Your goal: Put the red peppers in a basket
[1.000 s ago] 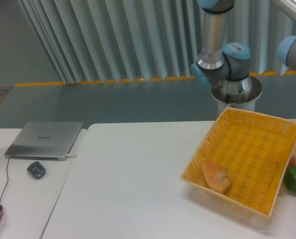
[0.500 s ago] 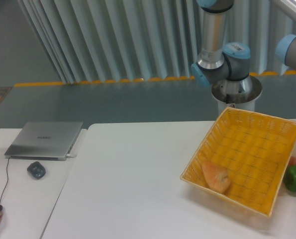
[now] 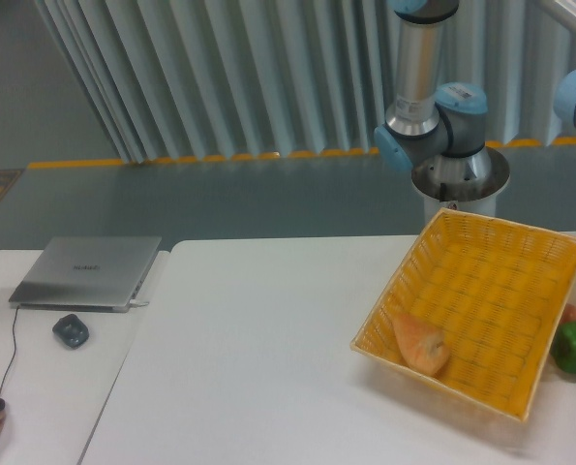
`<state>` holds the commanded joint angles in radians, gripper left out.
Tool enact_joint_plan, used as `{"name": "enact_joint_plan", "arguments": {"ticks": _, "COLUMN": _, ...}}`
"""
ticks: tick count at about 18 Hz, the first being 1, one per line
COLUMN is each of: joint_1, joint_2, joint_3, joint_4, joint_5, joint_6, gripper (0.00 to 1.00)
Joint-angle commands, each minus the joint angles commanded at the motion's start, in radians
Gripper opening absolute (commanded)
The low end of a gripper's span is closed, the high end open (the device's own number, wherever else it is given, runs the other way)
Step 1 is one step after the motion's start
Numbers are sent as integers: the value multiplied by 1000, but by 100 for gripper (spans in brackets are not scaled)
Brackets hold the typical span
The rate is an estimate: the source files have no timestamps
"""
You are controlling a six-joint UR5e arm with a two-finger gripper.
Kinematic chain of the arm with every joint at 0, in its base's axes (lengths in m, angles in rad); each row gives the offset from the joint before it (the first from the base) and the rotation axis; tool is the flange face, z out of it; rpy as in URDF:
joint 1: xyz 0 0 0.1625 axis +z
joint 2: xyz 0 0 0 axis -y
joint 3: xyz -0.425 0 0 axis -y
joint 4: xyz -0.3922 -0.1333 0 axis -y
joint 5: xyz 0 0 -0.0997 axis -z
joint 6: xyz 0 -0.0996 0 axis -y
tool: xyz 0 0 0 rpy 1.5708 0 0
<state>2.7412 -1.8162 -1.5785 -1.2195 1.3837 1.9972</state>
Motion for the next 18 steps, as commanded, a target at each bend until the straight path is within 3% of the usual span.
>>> {"name": "enact_joint_plan", "arguments": {"ticks": 6, "joint_1": -18, "joint_2": -55, "joint_3": 77, "joint_4": 34, "joint_5": 26, "joint_6": 51, "gripper": 100}}
{"name": "enact_joint_plan", "arguments": {"ticks": 8, "joint_1": -75, "joint_2": -92, "joint_3": 133, "joint_4": 55, "joint_5": 169, "joint_6": 70, "gripper": 100}}
{"name": "enact_joint_plan", "arguments": {"ticks": 11, "joint_1": -110, "joint_2": -127, "joint_3": 155, "joint_4": 84, "joint_5": 296, "joint_6": 159, "gripper": 100}}
{"name": "enact_joint_plan", "arguments": {"ticks": 15, "joint_1": -112, "joint_2": -201, "joint_3": 170, "joint_4": 178, "joint_5": 305, "joint_6": 260, "gripper": 100}}
{"name": "enact_joint_plan", "arguments": {"ticks": 18, "joint_1": -106, "joint_2": -241, "joint_3": 210, "joint_4": 189, "joint_5": 305, "joint_6": 313, "gripper": 100}}
